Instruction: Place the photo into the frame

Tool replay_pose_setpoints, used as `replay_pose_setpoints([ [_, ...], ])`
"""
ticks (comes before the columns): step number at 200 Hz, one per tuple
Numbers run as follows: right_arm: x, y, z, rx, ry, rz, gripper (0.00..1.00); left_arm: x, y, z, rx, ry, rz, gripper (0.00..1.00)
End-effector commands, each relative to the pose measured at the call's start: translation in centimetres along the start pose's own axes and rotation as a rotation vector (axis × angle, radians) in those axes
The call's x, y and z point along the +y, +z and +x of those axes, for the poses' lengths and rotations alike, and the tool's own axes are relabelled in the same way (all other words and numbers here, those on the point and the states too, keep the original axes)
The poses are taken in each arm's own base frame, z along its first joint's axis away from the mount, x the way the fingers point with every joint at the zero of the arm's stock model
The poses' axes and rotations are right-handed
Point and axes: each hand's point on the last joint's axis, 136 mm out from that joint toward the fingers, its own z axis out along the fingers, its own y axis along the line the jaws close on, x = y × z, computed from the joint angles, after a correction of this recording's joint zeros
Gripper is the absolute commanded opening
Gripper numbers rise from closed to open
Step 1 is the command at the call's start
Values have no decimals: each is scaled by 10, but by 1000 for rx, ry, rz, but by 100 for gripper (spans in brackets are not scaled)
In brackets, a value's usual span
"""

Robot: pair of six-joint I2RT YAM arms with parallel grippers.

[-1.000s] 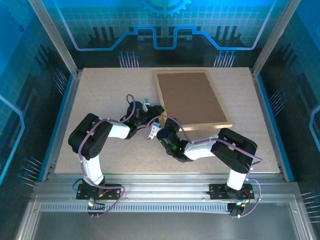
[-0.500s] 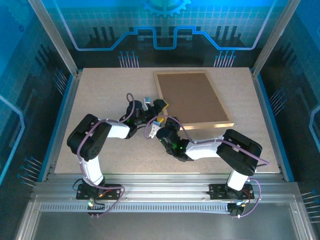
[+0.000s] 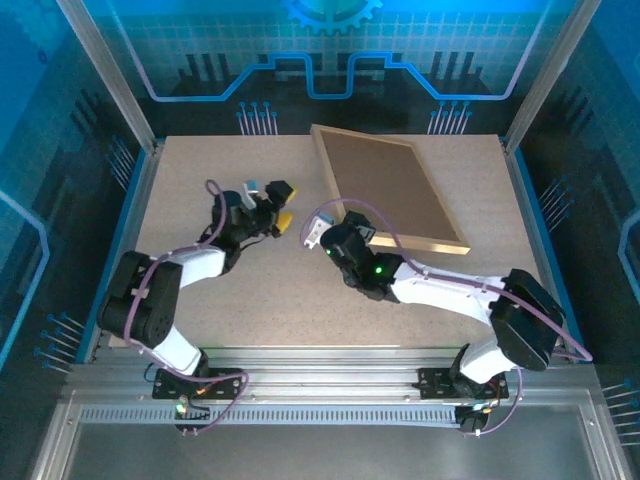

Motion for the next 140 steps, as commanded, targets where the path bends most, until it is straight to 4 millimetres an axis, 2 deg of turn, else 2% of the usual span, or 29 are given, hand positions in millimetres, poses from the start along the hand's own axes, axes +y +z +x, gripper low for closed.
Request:
replay_pose_setpoints([
  [1, 41, -16, -6, -16, 189, -355, 0, 5, -20, -5, 14, 82, -99, 99],
  [45, -15, -20, -29, 35, 286, -318, 0, 7, -39, -12, -39, 154, -180, 99],
  [88, -57, -26, -50, 49, 369, -311, 0, 21, -32, -9, -22, 113, -170, 99],
  [120, -95, -31, -62, 10, 542, -327, 0, 28, -26, -8, -6, 80, -154, 99],
  [140, -117, -34, -61, -17, 660, -341, 0, 28, -25, -8, -7, 73, -147, 99],
])
